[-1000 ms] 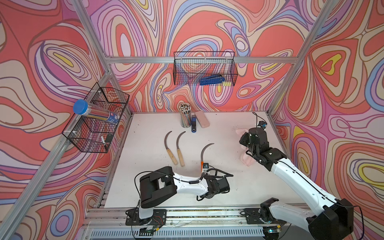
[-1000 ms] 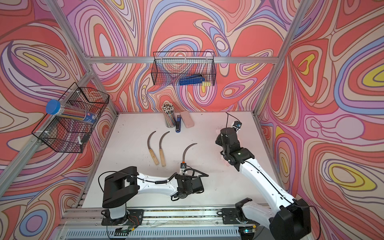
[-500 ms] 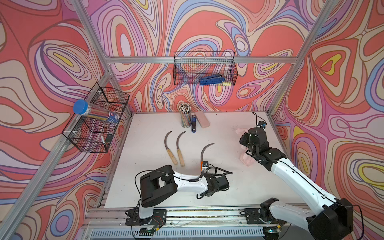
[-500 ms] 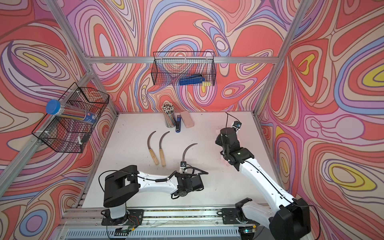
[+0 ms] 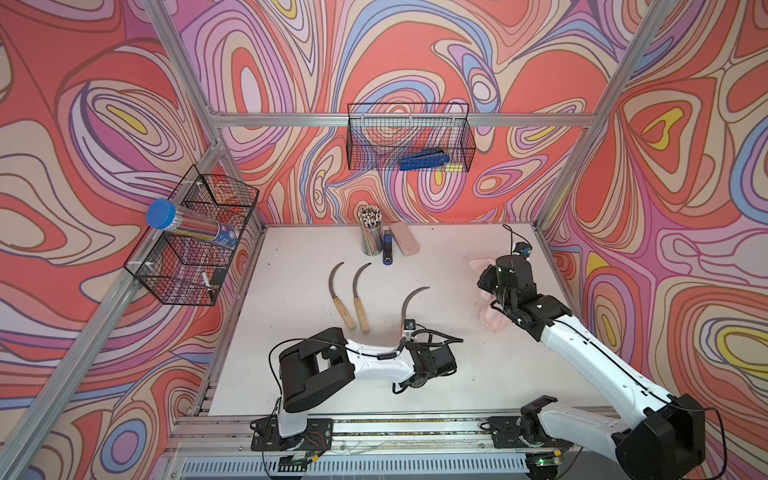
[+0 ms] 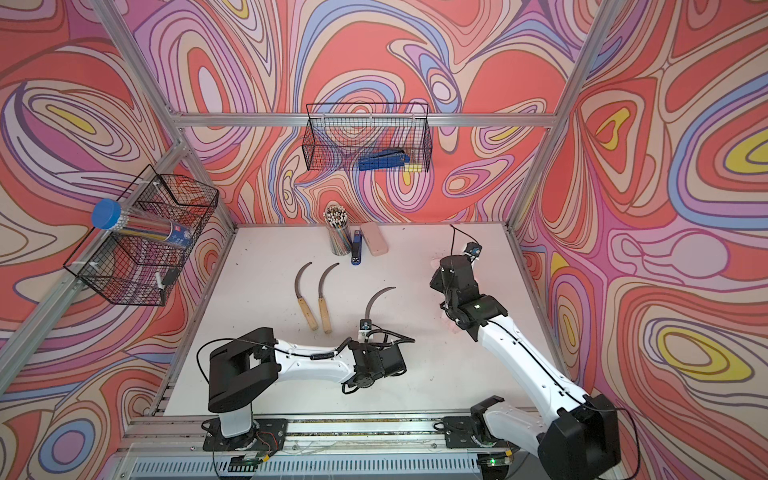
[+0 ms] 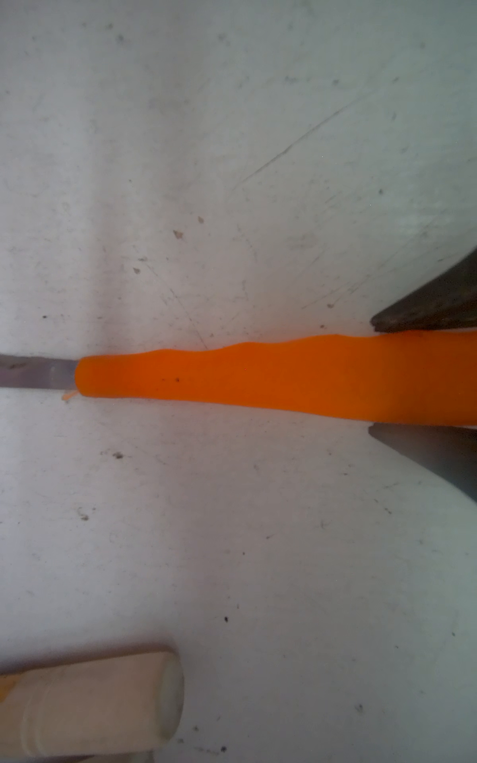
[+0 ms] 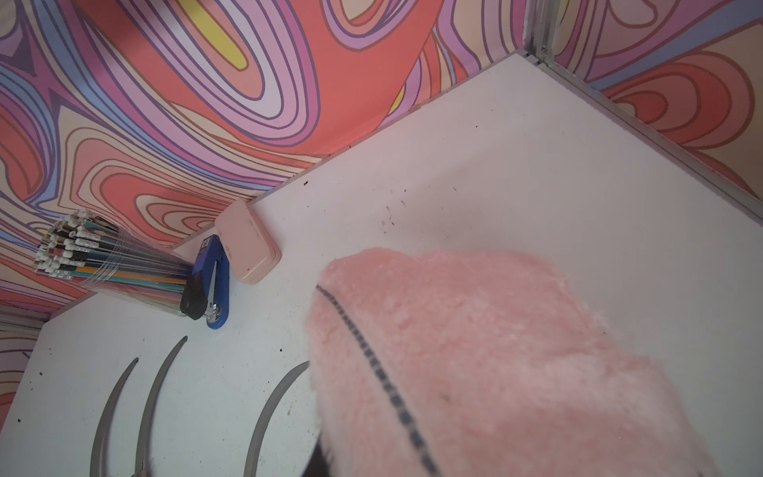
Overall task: Wipe small sickles with rags
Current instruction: Pick up the small sickle from the center of the board.
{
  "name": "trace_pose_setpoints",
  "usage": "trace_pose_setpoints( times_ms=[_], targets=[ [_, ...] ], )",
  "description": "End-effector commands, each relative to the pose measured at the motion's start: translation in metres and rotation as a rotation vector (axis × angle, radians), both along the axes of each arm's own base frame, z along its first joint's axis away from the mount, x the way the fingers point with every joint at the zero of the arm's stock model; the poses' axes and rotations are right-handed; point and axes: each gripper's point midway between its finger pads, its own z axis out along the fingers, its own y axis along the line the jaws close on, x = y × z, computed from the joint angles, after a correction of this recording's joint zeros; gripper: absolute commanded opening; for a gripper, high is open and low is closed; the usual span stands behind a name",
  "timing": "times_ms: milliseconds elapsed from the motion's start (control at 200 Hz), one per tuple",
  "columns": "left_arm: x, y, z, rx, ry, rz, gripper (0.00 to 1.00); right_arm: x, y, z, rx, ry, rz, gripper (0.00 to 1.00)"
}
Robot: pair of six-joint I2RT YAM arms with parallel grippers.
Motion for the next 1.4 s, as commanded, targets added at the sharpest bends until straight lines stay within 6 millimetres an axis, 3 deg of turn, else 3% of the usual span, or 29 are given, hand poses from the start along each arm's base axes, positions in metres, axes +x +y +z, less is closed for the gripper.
trace_pose_setpoints(
  times_ms=[0,235,431,656,806,931,1071,1192,1297,1397],
  targets=[
    [-0.012,0.017,-0.026,0.08,0.086,0.005,0.34,0.006,0.001,0.013,0.012,-0.04,-0.004,0.0],
    [-0.012,0.019,-0.023,0.078,0.083,0.005,0.25,0.006,0.001,0.012,0.011,-0.038,-0.005,0.0],
    [-0.008,0.019,-0.004,0.089,0.058,-0.025,0.18,0.007,0.002,0.014,0.015,-0.039,0.001,0.0],
    [0.007,0.02,0.036,0.062,0.104,-0.094,0.0,0.008,0.028,0.026,0.061,-0.087,0.151,0.0],
    [0.02,0.035,0.083,0.079,0.057,-0.107,0.0,0.009,0.044,0.031,0.09,-0.113,0.239,0.0],
    [0.029,0.032,0.12,0.053,0.038,-0.171,0.0,0.009,0.055,0.034,0.11,-0.127,0.297,0.0],
    [0.043,0.025,0.156,0.02,0.001,-0.257,0.0,0.005,0.074,0.057,0.135,-0.17,0.417,0.0],
    [0.066,0.022,0.189,0.09,-0.154,-0.338,0.0,-0.004,0.078,0.072,0.148,-0.227,0.462,0.0],
    [0.08,0.021,0.203,0.116,-0.298,-0.387,0.0,-0.013,0.097,0.089,0.191,-0.275,0.58,0.0],
    [0.08,0.015,0.204,0.052,-0.366,-0.457,0.0,-0.016,0.113,0.091,0.231,-0.269,0.666,0.0]
  ],
)
